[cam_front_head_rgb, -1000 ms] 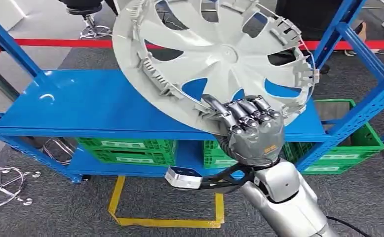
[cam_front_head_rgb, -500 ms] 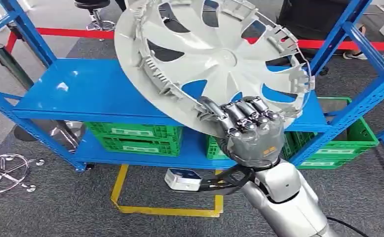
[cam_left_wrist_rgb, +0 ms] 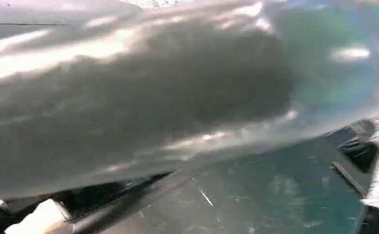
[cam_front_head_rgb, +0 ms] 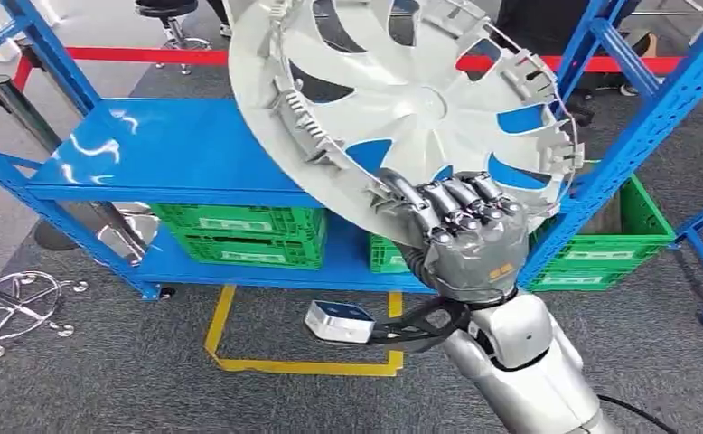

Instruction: Take the parts from the cabinet and place them on the table.

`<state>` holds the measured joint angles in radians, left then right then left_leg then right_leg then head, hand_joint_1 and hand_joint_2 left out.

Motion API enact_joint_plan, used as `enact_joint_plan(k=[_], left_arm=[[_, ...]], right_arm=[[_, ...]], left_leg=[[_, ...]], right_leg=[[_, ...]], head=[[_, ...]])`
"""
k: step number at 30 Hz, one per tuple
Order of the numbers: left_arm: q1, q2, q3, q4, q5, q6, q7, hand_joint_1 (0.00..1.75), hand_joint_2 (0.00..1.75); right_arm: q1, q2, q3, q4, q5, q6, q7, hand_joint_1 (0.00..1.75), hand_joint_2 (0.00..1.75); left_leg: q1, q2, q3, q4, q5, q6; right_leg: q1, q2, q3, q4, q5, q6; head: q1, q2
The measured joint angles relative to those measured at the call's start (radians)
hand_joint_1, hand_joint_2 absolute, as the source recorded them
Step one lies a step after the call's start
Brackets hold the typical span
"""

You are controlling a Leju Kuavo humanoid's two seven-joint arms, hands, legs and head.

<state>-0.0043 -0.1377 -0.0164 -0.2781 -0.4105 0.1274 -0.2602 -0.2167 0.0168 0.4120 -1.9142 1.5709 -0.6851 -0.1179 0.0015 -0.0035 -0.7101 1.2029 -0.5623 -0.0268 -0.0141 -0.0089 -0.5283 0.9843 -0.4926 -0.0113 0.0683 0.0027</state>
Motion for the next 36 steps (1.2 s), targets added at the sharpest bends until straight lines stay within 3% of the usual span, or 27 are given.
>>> enact_joint_plan(k=[1, 2, 3, 4, 6, 7, 8, 10, 11, 12, 14, 16, 17, 18, 19, 21, 22, 23, 26, 27, 28, 30, 31, 32, 33, 34, 36], left_arm=[[-0.001, 0.0, 0.002, 0.0, -0.005, 0.003, 0.0, 0.0, 0.0], [-0.002, 0.0, 0.006, 0.0, -0.008, 0.004, 0.0, 0.0, 0.0], [-0.004, 0.0, 0.008, 0.0, -0.011, 0.005, 0.0, 0.0, 0.0], [-0.006, 0.001, 0.009, 0.0, -0.016, 0.005, 0.0, 0.0, 0.0], [-0.014, 0.002, 0.009, -0.001, -0.03, 0.005, 0.005, 0.0, 0.0], [-0.022, 0.002, 0.009, -0.003, -0.036, 0.005, 0.008, 0.0, 0.0], [-0.027, 0.002, 0.009, -0.006, -0.044, 0.005, 0.011, 0.0, 0.0], [-0.034, 0.003, 0.009, -0.01, -0.06, 0.003, 0.019, 0.0, 0.0], [-0.035, 0.004, 0.008, -0.014, -0.069, 0.001, 0.023, 0.0, 0.0], [-0.036, 0.005, 0.008, -0.016, -0.078, -0.001, 0.028, 0.0, 0.0], [-0.04, 0.006, 0.005, -0.025, -0.09, -0.002, 0.03, 0.0, 0.0], [-0.045, 0.005, 0.001, -0.032, -0.1, -0.011, 0.03, 0.0, 0.0], [-0.047, 0.005, -0.004, -0.034, -0.103, -0.014, 0.03, 0.0, 0.0], [-0.048, 0.005, -0.009, -0.035, -0.109, -0.015, 0.032, 0.0, 0.0], [-0.048, 0.005, -0.014, -0.037, -0.114, -0.015, 0.035, 0.0, 0.0], [-0.05, 0.005, -0.02, -0.039, -0.121, -0.015, 0.041, 0.0, 0.0], [-0.051, 0.003, -0.022, -0.041, -0.122, -0.016, 0.042, 0.0, 0.0], [-0.052, 0.003, -0.025, -0.042, -0.122, -0.016, 0.043, 0.0, 0.0], [-0.055, 0.003, -0.037, -0.044, -0.125, -0.016, 0.044, 0.0, 0.0], [-0.053, 0.008, -0.037, -0.044, -0.125, -0.016, 0.046, 0.0, 0.0], [-0.053, 0.008, -0.038, -0.045, -0.127, -0.016, 0.047, 0.0, 0.0], [-0.053, 0.008, -0.039, -0.045, -0.132, -0.016, 0.049, 0.0, 0.0], [-0.054, 0.008, -0.039, -0.045, -0.133, -0.015, 0.05, 0.0, 0.0], [-0.053, 0.009, -0.04, -0.045, -0.134, -0.013, 0.051, 0.0, 0.0], [-0.053, 0.01, -0.04, -0.045, -0.135, -0.013, 0.053, 0.0, 0.0], [-0.054, 0.01, -0.042, -0.045, -0.135, -0.013, 0.054, 0.0, 0.0], [-0.056, 0.011, -0.044, -0.045, -0.136, -0.012, 0.056, 0.0, 0.0]], right_arm=[[0.001, 0.001, -0.002, 0.0, 0.0, 0.0, -0.002, 1.75, 1.75], [0.002, 0.001, -0.003, 0.0, 0.0, 0.0, -0.003, 1.75, 1.75], [0.005, 0.001, -0.005, 0.0, 0.0, 0.0, -0.003, 1.75, 1.75], [0.008, 0.001, -0.008, 0.0, 0.0, 0.0, -0.003, 1.75, 1.75], [0.012, 0.001, -0.016, 0.0, 0.0, 0.0, -0.006, 1.75, 1.75], [0.013, 0.002, -0.021, -0.003, 0.0, 0.0, -0.011, 1.75, 1.75], [0.014, 0.002, -0.027, -0.006, -0.001, 0.0, -0.018, 1.75, 1.75], [0.021, 0.002, -0.044, -0.014, -0.001, -0.001, -0.04, 1.75, 1.75], [0.03, 0.002, -0.055, -0.018, -0.001, -0.001, -0.049, 1.75, 1.75], [0.041, 0.002, -0.069, -0.024, 0.0, -0.001, -0.058, 1.75, 1.75], [0.056, 0.002, -0.091, -0.038, 0.0, -0.001, -0.069, 1.75, 1.75], [0.073, 0.002, -0.125, -0.061, -0.001, -0.001, -0.071, 1.75, 1.75], [0.082, 0.002, -0.14, -0.071, -0.001, -0.001, -0.067, 1.75, 1.75], [0.09, 0.002, -0.155, -0.082, -0.001, -0.001, -0.061, 1.75, 1.75], [0.099, 0.002, -0.173, -0.095, -0.001, -0.001, -0.05, 1.75, 1.75], [0.113, 0.002, -0.204, -0.12, -0.001, -0.001, -0.037, 1.75, 1.75], [0.116, 0.002, -0.217, -0.133, -0.001, -0.001, -0.032, 1.75, 1.75], [0.118, 0.002, -0.229, -0.145, -0.002, -0.001, -0.027, 1.75, 1.75], [0.139, 0.002, -0.263, -0.177, -0.001, -0.002, -0.027, 1.75, 1.75], [0.148, 0.002, -0.277, -0.19, -0.001, -0.002, -0.027, 1.75, 1.75], [0.154, 0.001, -0.288, -0.197, 0.0, -0.003, -0.027, 1.75, 1.75], [0.173, 0.001, -0.309, -0.217, -0.002, -0.003, -0.026, 1.75, 1.75], [0.183, 0.002, -0.319, -0.223, -0.002, -0.004, -0.026, 1.75, 1.75], [0.191, 0.002, -0.326, -0.228, 0.0, -0.004, -0.026, 1.75, 1.75], [0.196, 0.002, -0.332, -0.233, 0.0, -0.004, -0.026, 1.75, 1.75], [0.202, 0.002, -0.337, -0.238, 0.0, -0.004, -0.026, 1.75, 1.75], [0.214, 0.002, -0.348, -0.248, 0.0, -0.004, -0.029, 1.75, 1.75]], left_leg=[[0.002, 0.0, -0.013, 0.075, -0.031, -0.004], [0.005, 0.0, -0.013, 0.115, -0.032, -0.008], [0.009, 0.0, 0.004, 0.113, -0.008, -0.01], [0.012, 0.0, 0.041, 0.074, 0.029, -0.011], [0.018, 0.0, 0.164, -0.097, 0.075, -0.01], [0.015, -0.001, 0.213, -0.176, 0.042, -0.009], [0.01, -0.005, 0.224, -0.209, 0.034, 0.002], [0.001, -0.005, 0.206, -0.204, 0.045, 0.017], [-0.001, -0.004, 0.203, -0.207, 0.054, 0.031], [0.005, 0.002, 0.195, -0.217, 0.069, 0.045], [0.001, 0.003, 0.169, -0.216, 0.09, 0.061], [-0.006, 0.002, 0.139, -0.215, 0.112, 0.067], [-0.01, 0.002, 0.124, -0.214, 0.123, 0.068], [-0.014, 0.002, 0.11, -0.214, 0.133, 0.068], [-0.016, 0.003, 0.097, -0.212, 0.143, 0.068], [-0.02, 0.002, 0.078, -0.21, 0.159, 0.067], [-0.02, 0.002, 0.073, -0.209, 0.167, 0.065], [-0.027, 0.002, 0.067, -0.205, 0.175, 0.06], [-0.021, 0.004, 0.058, -0.21, 0.204, 0.048], [-0.028, 0.001, 0.05, -0.197, 0.203, 0.042], [-0.027, -0.001, 0.034, -0.169, 0.159, 0.033], [-0.014, 0.001, -0.002, -0.036, 0.033, 0.02], [-0.01, 0.001, -0.018, 0.041, -0.008, 0.016], [-0.007, 0.001, -0.025, 0.099, -0.028, 0.013], [-0.004, 0.001, -0.016, 0.118, -0.02, 0.01], [0.0, 0.001, 0.014, 0.096, 0.006, 0.009], [0.005, 0.001, 0.122, -0.05, 0.064, 0.009]], right_leg=[[0.0, 0.0, -0.015, 0.002, 0.011, 0.001], [0.0, -0.001, -0.029, 0.004, 0.02, 0.002], [0.0, -0.001, -0.043, 0.007, 0.029, 0.004], [0.0, -0.002, -0.058, 0.012, 0.037, 0.006], [-0.001, -0.001, -0.08, 0.022, 0.049, 0.016], [0.003, -0.001, -0.091, 0.026, 0.055, 0.024], [0.002, -0.002, -0.097, 0.028, 0.063, 0.03], [-0.003, -0.005, -0.104, 0.022, 0.084, 0.044], [-0.005, -0.005, -0.105, 0.02, 0.092, 0.053], [-0.011, -0.002, -0.114, 0.027, 0.078, 0.056], [-0.009, 0.005, -0.15, 0.113, -0.031, 0.06], [-0.007, 0.006, -0.188, 0.275, -0.128, 0.061], [-0.005, 0.006, -0.194, 0.33, -0.138, 0.059], [-0.003, 0.006, -0.182, 0.34, -0.118, 0.056], [0.0, 0.006, -0.148, 0.311, -0.081, 0.051], [0.01, 0.006, -0.028, 0.155, -0.024, 0.036], [0.015, 0.007, 0.036, 0.058, -0.043, 0.026], [0.016, 0.005, 0.083, -0.011, -0.061, 0.026], [0.022, 0.006, 0.068, -0.016, -0.053, 0.024], [0.009, 0.001, 0.053, -0.026, -0.037, 0.014], [0.01, -0.001, 0.054, -0.023, -0.029, 0.006], [0.011, -0.003, 0.027, -0.019, -0.005, -0.002], [0.012, -0.004, 0.012, -0.016, 0.004, -0.002], [0.011, -0.004, -0.005, -0.009, 0.012, -0.001], [0.011, -0.004, -0.023, -0.001, 0.019, -0.001], [0.011, -0.003, -0.042, 0.007, 0.025, 0.0], [0.011, -0.002, -0.071, 0.023, 0.036, 0.005]], head=[[0.0, 0.0], [0.0, 0.0], [0.0, 0.0], [0.001, 0.0], [0.001, 0.0], [-0.001, 0.0], [0.003, 0.0], [0.001, 0.0], [0.001, 0.0], [0.0, 0.0], [0.006, 0.0], [0.008, 0.0], [0.01, 0.0], [0.01, 0.0], [0.009, 0.0], [0.01, 0.0], [0.009, 0.0], [0.008, 0.0], [0.009, 0.0], [0.009, 0.0], [0.005, 0.0], [-0.003, 0.0], [-0.002, 0.0], [-0.003, 0.0], [-0.003, 0.0], [-0.003, 0.0], [-0.003, 0.0]])
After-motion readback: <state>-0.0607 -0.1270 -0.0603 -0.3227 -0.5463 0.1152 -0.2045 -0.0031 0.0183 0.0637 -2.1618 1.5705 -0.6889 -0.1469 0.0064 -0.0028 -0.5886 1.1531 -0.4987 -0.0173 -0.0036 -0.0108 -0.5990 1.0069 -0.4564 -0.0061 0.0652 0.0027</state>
